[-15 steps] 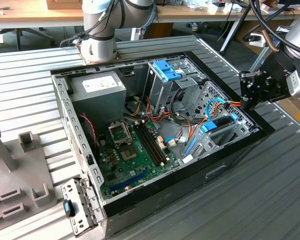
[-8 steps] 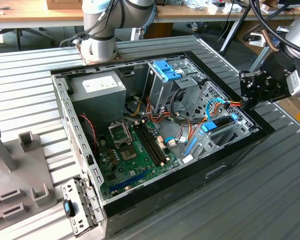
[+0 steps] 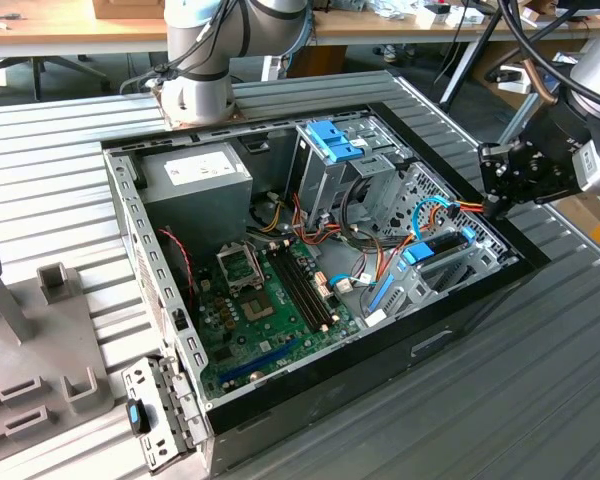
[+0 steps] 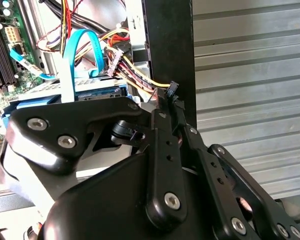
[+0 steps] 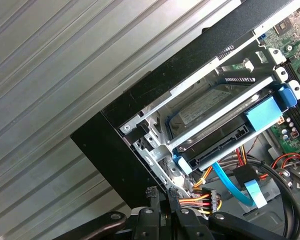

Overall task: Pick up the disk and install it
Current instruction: 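Insert the first disk wire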

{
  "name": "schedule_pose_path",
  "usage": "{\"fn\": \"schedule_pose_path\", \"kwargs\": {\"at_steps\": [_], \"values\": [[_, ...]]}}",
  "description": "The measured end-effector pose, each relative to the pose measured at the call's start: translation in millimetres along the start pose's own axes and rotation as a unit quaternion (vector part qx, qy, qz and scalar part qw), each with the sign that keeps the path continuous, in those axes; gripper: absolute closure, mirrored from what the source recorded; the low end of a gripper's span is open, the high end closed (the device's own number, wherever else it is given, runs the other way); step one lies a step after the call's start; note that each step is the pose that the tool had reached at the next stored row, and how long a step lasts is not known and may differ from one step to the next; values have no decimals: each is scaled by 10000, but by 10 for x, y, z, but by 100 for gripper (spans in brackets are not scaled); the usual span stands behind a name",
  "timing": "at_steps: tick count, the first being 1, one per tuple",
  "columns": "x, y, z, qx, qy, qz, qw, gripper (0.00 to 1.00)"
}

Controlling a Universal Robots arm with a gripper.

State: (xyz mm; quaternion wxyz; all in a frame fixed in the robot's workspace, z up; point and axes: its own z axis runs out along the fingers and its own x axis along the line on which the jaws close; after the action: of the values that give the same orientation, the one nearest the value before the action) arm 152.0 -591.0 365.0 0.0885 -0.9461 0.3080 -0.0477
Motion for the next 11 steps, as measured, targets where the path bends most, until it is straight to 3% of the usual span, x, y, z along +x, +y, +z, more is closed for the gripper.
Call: {"fn": "schedule_pose_path", "kwargs": {"at_steps": [11], "values": [[-2,-1,-12,0,1,4,10000,84]]}}
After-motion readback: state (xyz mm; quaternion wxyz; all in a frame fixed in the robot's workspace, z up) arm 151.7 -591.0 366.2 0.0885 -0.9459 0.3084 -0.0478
